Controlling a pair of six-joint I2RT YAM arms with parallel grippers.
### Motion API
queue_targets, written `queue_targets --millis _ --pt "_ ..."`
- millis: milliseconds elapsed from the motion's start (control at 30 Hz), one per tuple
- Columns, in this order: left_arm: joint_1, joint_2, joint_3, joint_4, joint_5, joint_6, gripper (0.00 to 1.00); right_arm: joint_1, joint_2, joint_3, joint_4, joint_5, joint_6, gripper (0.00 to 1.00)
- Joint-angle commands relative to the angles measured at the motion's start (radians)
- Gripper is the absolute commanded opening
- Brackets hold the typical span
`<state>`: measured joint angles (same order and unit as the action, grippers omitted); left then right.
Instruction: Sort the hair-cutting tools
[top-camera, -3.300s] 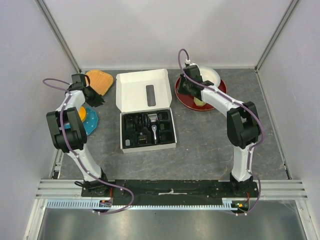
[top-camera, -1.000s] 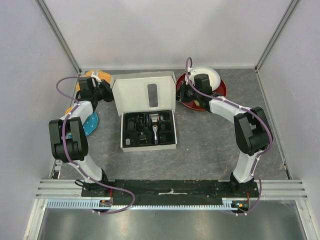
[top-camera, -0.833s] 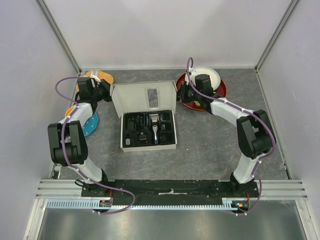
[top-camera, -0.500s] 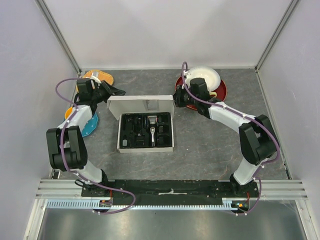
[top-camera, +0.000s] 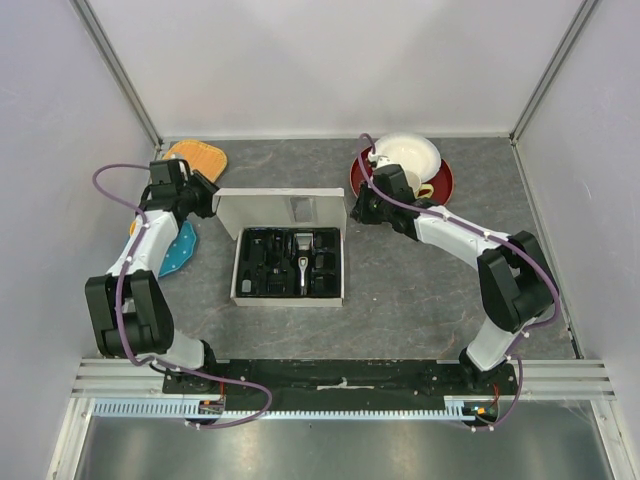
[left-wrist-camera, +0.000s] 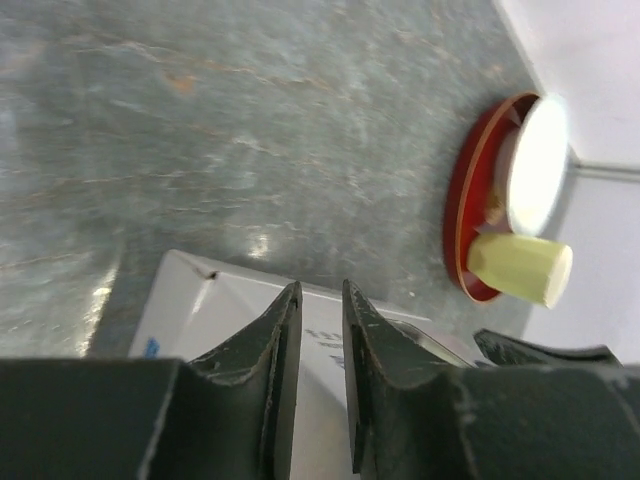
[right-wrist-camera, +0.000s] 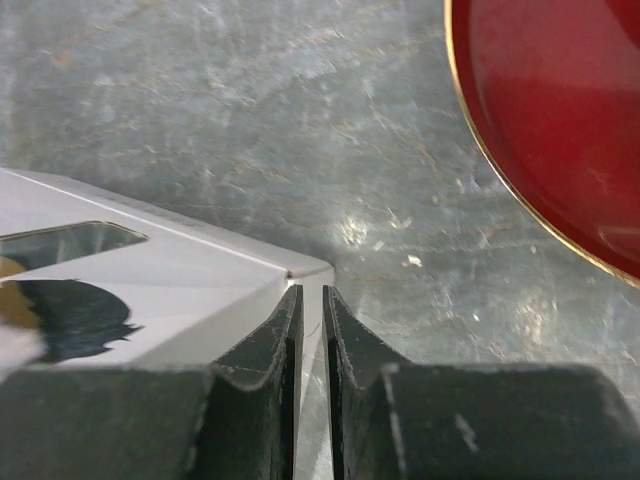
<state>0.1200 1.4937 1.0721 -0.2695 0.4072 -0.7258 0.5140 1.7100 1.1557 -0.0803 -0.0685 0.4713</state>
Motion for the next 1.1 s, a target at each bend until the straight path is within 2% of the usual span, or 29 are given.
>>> queue_targets --millis 0,133,167,533,1067 --pt "0.0 -0.029 0.049 -0.189 -0.166 0.06 0.3 0.0 -0.018 0.087 -0.136 0.11 0.035 0.19" --pt "0.0 -0.006 0.048 -0.253 -0.168 0.078 0.3 0.0 -0.039 0.075 -0.182 0.07 0.055 0.19" --pt "0.0 -0.006 0.045 -0.266 -0.168 0.08 0.3 0.0 -0.049 0.061 -0.182 0.015 0.055 0.18" --pt "0.0 -0.049 0.011 -0.316 -0.123 0.12 0.28 0.02 -0.07 0.019 -0.119 -0.175 0.055 0.15" --pt "0.0 -0.124 -0.047 -0.316 -0.028 0.135 0.16 0.061 -0.055 0.012 -0.114 -0.166 0.098 0.12"
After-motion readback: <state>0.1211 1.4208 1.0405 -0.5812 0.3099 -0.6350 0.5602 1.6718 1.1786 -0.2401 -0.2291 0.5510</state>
